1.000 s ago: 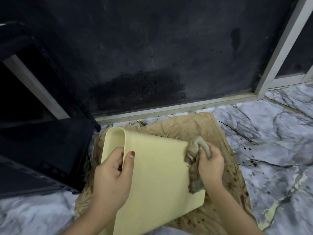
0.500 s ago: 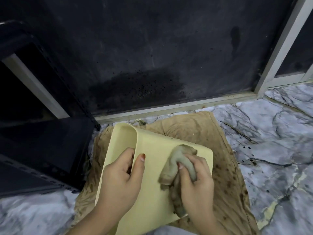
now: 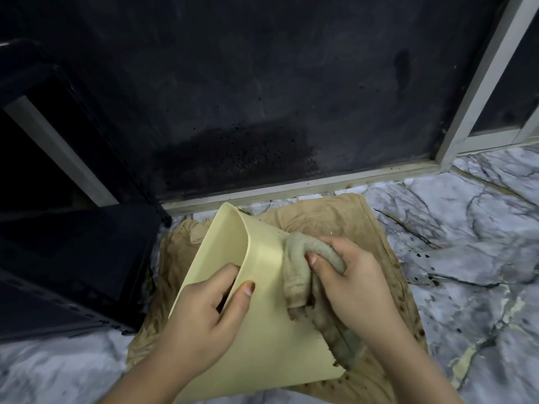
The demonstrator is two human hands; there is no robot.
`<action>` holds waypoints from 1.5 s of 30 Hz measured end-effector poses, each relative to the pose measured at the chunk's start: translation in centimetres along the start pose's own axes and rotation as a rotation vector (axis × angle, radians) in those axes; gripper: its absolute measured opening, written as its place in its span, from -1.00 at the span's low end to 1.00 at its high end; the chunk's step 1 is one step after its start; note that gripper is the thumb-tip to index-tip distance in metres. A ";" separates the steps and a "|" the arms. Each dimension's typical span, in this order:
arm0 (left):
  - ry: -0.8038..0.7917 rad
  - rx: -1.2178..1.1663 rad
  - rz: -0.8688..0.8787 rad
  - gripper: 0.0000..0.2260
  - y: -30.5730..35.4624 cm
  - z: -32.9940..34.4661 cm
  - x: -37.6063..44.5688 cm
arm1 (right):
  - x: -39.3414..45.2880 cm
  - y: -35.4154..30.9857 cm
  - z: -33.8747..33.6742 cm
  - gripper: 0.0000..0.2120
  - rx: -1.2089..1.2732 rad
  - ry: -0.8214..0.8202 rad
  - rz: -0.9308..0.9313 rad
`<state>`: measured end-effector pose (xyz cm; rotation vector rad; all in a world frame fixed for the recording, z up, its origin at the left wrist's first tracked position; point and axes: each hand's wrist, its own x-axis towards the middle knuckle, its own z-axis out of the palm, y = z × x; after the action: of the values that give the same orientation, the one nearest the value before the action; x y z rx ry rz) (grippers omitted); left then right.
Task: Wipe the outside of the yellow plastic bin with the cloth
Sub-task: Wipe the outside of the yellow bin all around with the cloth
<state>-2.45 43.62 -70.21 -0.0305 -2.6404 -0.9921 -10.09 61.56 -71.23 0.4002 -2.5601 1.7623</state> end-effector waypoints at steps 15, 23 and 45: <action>0.284 -0.286 -0.500 -0.68 1.1 -0.7 1.4 | -1.2 4.4 -0.7 -0.71 -0.037 -0.042 0.089; 0.370 -0.131 -0.376 -0.67 1.6 -1.0 2.0 | -1.7 0.4 3.1 -0.82 0.030 -0.026 -0.097; 0.295 -0.013 -0.208 -0.61 0.3 -0.8 0.5 | -1.1 11.1 -1.8 -0.77 -0.221 0.031 0.371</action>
<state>-2.70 43.25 -69.32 0.3665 -2.4002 -0.9916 -11.62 67.11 -80.91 -0.1147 -2.9109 1.5240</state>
